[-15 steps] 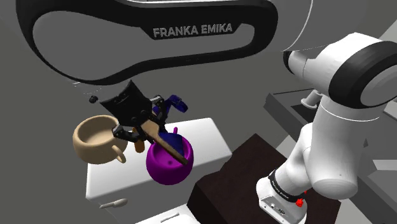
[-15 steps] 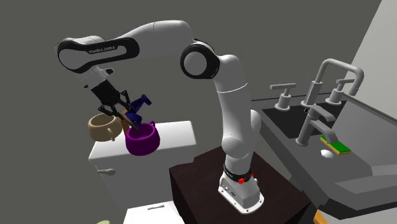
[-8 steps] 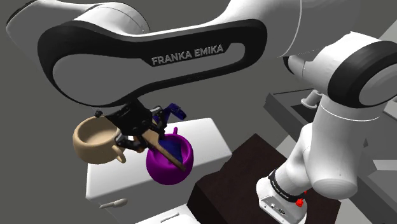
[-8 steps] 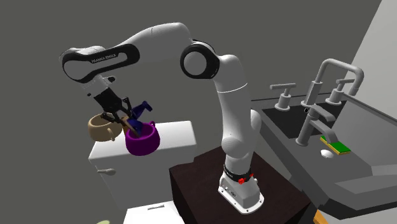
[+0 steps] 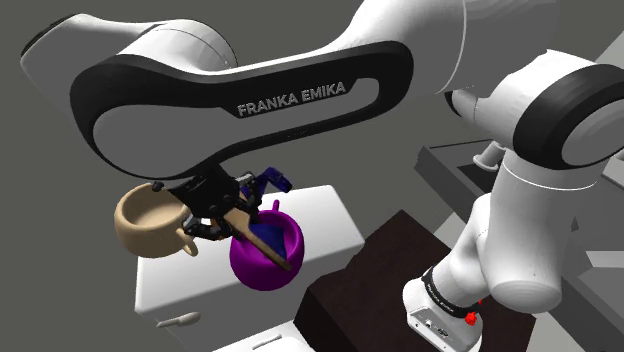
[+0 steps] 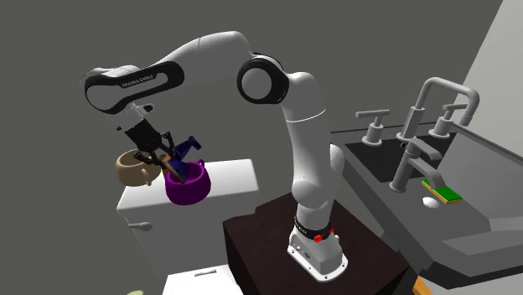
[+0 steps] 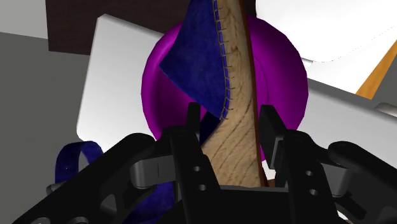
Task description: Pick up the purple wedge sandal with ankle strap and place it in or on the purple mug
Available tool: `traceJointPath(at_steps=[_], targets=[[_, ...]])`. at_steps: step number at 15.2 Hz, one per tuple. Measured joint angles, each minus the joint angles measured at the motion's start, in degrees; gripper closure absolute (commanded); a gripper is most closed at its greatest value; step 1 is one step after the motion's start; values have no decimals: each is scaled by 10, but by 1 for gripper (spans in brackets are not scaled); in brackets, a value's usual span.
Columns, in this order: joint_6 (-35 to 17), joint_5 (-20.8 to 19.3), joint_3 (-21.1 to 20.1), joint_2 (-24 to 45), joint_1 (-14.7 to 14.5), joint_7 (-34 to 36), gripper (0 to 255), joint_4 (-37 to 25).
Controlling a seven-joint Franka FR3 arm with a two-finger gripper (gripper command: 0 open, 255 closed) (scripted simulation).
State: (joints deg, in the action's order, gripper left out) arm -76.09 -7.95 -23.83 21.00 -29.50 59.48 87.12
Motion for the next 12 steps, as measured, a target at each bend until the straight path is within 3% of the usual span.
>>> traceJointPath(at_steps=[1,7,12], targets=[[0,0,0,0,0,0,0,0],[0,0,0,0,0,0,0,0],[80,-13,0,49,-21,5,0,-127]])
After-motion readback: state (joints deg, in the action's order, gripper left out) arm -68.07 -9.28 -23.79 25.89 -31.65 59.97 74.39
